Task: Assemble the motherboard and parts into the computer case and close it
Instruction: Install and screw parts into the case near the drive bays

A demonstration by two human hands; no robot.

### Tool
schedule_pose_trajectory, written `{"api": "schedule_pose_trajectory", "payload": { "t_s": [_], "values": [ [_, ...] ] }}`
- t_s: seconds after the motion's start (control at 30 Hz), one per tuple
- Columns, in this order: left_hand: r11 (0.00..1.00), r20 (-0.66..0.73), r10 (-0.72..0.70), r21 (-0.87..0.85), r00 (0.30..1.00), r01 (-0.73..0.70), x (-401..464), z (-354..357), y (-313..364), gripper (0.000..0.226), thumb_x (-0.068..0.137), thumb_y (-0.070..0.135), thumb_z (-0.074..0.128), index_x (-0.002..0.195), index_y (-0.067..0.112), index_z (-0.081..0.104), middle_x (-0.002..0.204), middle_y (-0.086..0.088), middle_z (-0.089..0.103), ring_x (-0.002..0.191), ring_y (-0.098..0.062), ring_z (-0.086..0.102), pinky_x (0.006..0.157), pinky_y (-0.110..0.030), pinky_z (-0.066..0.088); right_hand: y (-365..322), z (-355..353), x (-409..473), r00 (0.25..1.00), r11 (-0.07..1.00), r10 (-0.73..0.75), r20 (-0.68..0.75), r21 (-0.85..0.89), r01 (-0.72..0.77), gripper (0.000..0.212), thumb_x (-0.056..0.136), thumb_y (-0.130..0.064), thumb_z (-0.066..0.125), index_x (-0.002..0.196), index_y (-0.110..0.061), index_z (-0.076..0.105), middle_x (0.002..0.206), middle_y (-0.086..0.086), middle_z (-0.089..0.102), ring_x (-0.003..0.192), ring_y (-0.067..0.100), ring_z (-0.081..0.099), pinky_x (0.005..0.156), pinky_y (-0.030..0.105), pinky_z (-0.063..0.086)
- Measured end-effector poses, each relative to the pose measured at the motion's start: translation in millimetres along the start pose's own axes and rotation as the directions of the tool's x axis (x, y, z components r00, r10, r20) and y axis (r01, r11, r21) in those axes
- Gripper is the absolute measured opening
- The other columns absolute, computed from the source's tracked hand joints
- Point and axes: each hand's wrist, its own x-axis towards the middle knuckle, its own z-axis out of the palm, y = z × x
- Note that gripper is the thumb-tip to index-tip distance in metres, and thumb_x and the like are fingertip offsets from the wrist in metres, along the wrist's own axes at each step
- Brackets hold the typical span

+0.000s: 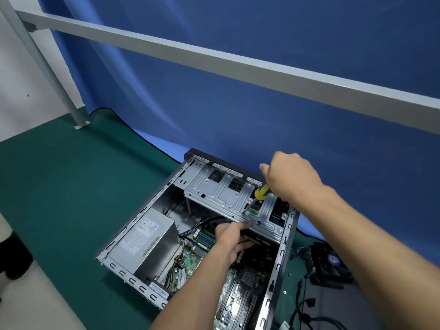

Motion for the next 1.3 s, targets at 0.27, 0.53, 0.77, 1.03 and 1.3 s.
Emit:
{"api": "schedule_pose_trajectory", "payload": {
  "t_s": [0.27,0.53,0.77,1.03,1.3],
  "values": [
    [1.0,-0.003,0.011,0.004,1.0,-0.011,1.6,-0.6,-0.7,0.012,0.078,-0.001,0.071,0.084,-0.003,0.061,0.111,-0.025,0.064,0.1,-0.042,0.061,0.063,-0.042,0.059,-4.5,-1.5,1.2,1.0,0.999,-0.019,-0.003,-0.036,0.018,0.025,0.097,-0.034,0.046,0.092,-0.011,0.041,0.093,0.012,0.059,0.069,0.028,0.051,0.048,0.029,0.031],
    [1.0,0.009,0.012,0.016,1.0,-0.012,3.4,-2.4,0.2,0.015,0.078,0.001,0.071,0.089,-0.004,0.062,0.115,-0.028,0.062,0.104,-0.044,0.06,0.064,-0.043,0.059,-9.4,-0.2,7.4,1.0,1.0,-0.016,0.019,-0.024,0.016,0.024,0.095,-0.03,0.049,0.08,-0.012,0.042,0.081,0.008,0.057,0.059,0.023,0.052,0.05,0.028,0.039],
    [1.0,0.023,0.008,0.012,1.0,-0.009,0.5,-2.4,1.6,0.021,0.079,0.001,0.071,0.096,-0.006,0.061,0.115,-0.028,0.062,0.099,-0.041,0.061,0.063,-0.041,0.06,-8.3,-1.2,8.4,1.0,1.0,-0.007,0.02,-0.011,0.008,0.026,0.096,-0.032,0.048,0.08,-0.012,0.043,0.079,0.009,0.057,0.057,0.02,0.049,0.05,0.027,0.037],
    [1.0,0.032,0.002,0.019,0.999,-0.002,-2.1,-2.4,3.7,0.02,0.079,0.0,0.071,0.095,-0.006,0.061,0.116,-0.029,0.061,0.107,-0.045,0.059,0.068,-0.044,0.059,-12.9,-3.2,7.3,0.995,1.0,-0.001,0.1,0.029,-0.002,0.018,0.095,-0.028,0.049,0.088,-0.013,0.04,0.082,0.01,0.061,0.054,0.021,0.052,0.055,0.03,0.045],
    [1.0,0.036,0.0,0.029,0.999,-0.001,-2.3,-3.1,3.2,0.019,0.08,0.001,0.07,0.095,-0.006,0.061,0.115,-0.028,0.062,0.107,-0.044,0.059,0.069,-0.043,0.059,-14.7,-2.7,7.4,0.994,0.999,0.004,0.113,0.053,-0.01,0.009,0.091,-0.017,0.05,0.094,-0.015,0.042,0.086,0.009,0.058,0.062,0.026,0.06,0.053,0.029,0.045]
  ]
}}
